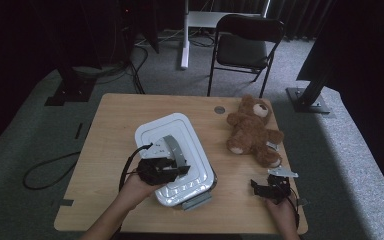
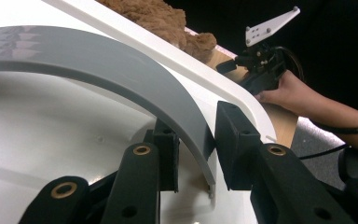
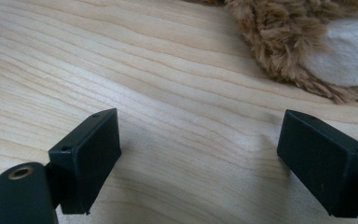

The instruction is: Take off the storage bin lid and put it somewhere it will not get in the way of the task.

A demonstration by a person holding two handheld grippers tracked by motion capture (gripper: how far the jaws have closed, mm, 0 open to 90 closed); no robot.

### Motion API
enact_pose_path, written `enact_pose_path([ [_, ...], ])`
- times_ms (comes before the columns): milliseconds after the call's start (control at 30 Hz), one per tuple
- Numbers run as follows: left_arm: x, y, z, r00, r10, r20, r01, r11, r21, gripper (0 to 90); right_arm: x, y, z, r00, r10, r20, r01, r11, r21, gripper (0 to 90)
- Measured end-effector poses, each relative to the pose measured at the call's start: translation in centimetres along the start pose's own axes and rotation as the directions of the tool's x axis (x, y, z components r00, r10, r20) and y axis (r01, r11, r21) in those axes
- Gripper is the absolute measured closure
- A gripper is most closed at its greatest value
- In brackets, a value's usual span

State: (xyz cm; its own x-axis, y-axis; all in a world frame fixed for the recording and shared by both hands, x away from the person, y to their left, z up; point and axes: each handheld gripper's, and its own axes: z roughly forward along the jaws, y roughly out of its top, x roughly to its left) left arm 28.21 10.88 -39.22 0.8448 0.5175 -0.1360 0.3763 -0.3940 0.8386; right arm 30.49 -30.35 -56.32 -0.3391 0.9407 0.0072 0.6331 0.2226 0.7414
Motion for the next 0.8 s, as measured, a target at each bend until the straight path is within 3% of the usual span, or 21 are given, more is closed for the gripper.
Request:
enact_pose_path([
  [433,0.5,-0.5,-2.1,1.0000,-0.007,0.003,0.007,0.9999,-0.011,73.1,0.0,0.0,0.0,1.0000,0.000,0.000,0.000,1.000,0.000,12.3],
  [800,1.3,-1.4,-4.6,0.9993,-0.025,-0.028,0.024,0.9993,-0.029,73.1,0.0,0.0,0.0,1.0000,0.003,0.002,-0.003,1.000,0.000,12.3],
])
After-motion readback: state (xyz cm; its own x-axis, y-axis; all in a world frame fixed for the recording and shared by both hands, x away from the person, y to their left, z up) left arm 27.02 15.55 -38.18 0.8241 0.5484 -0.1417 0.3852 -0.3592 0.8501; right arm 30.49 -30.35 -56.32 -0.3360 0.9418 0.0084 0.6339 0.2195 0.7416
